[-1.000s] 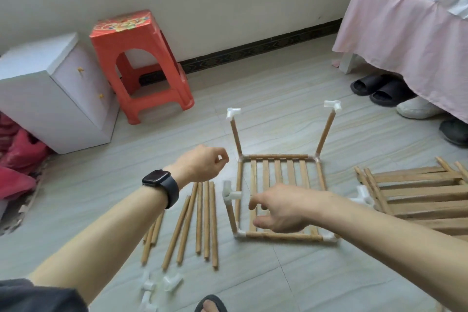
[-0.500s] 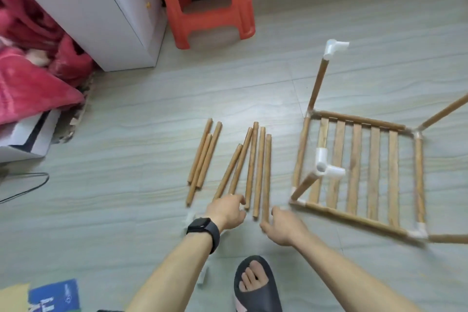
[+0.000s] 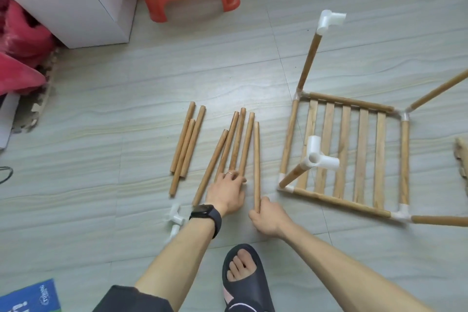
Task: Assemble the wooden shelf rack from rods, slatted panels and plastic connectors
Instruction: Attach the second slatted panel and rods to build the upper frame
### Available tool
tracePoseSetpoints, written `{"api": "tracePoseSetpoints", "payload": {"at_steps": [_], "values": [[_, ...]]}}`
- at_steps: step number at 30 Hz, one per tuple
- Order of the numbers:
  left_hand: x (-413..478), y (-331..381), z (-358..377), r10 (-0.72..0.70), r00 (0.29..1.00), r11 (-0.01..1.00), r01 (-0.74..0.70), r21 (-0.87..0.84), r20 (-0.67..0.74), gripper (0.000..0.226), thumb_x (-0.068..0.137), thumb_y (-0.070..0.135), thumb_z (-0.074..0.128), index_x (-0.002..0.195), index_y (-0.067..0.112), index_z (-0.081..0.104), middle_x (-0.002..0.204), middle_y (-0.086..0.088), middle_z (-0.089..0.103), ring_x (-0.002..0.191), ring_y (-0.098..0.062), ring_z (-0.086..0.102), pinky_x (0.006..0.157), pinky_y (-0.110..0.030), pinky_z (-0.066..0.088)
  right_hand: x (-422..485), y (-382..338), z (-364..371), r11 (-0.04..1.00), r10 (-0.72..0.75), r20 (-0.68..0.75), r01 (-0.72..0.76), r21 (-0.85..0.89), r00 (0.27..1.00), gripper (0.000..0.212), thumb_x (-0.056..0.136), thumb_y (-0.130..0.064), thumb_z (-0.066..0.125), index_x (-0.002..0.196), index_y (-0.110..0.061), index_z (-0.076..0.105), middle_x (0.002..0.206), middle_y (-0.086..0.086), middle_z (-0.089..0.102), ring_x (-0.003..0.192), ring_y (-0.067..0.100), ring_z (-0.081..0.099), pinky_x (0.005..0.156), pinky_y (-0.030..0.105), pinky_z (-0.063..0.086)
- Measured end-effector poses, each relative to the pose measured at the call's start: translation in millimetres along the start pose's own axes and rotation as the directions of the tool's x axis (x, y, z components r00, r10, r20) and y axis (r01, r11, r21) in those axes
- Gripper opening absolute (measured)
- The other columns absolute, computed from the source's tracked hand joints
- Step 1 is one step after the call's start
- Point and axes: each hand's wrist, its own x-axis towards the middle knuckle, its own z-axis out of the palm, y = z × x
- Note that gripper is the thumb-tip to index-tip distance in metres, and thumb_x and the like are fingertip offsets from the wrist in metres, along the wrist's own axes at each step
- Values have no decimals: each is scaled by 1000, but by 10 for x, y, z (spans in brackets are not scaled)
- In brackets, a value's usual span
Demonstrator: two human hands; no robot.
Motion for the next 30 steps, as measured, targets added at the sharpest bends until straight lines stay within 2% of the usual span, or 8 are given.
{"api": "tracePoseSetpoints", "payload": {"at_steps": [4,11,14,17,20,23,26,30], "values": [[-67,-34,-645,-69,996,972,53,-231,-61,45,104,43,37,144,26,46,139,-12,58,128,-32,53,102,-41,46,-502,-67,-345,942,-95,134,46,332,986,15,103,-12,38,97,-2,47,88,11,67,63,18,68,63,36,57],[-636,177,-1930,-257,933,852,95,-515,-253,70,101,50,45,157,20,15,145,-27,47,132,-42,49,107,-46,43,-1715,45,-1222,938,-254,214,186,293,943,7,103,-14,52,108,-9,50,100,3,76,77,14,72,76,30,58],[-961,413,-2484,-311,889,785,42,-618,-335,52,104,29,44,152,16,29,116,-24,61,95,-38,66,75,-41,58,-2196,200,-1558,927,-322,201,265,265,925,13,102,-17,57,114,-14,51,103,0,76,79,11,71,74,28,56],[-1292,780,-2829,-238,908,788,-27,-616,-344,35,99,2,41,124,6,66,89,-12,61,69,-23,60,56,-27,53,-2584,459,-1939,939,-316,60,303,164,947,14,101,-19,60,114,-17,55,105,0,76,82,11,70,77,30,55],[-1576,1286,-2847,-128,947,753,-101,-650,-295,34,100,-4,39,116,2,68,82,-10,61,65,-19,58,56,-24,51,-2828,768,-2218,950,-300,-274,261,-170,914,11,98,-34,60,103,-25,58,102,-2,70,89,11,63,78,30,50],[-1671,1775,-2666,35,983,776,-139,-615,-178,35,103,0,33,120,5,63,91,-10,60,72,-17,60,63,-26,53,-2911,1038,-2292,949,-285,-518,162,-270,806,15,98,-46,55,89,-35,51,93,-7,62,86,13,59,75,32,48],[-1537,2098,-2462,124,982,799,-186,-572,-146,32,104,7,36,124,8,61,97,-10,62,81,-18,62,76,-31,59,-2874,1191,-2285,933,-292,-626,70,-354,724,13,98,-44,49,96,-31,52,96,-5,63,87,18,60,77,36,49],[-1218,2096,-2129,-14,960,873,-125,-472,-280,44,99,34,52,137,12,52,132,-12,59,123,-27,55,106,-45,46,-2764,1206,-2214,882,-353,-653,7,-470,670,36,98,-61,39,107,-29,54,106,-5,64,100,23,62,89,41,46]]}}
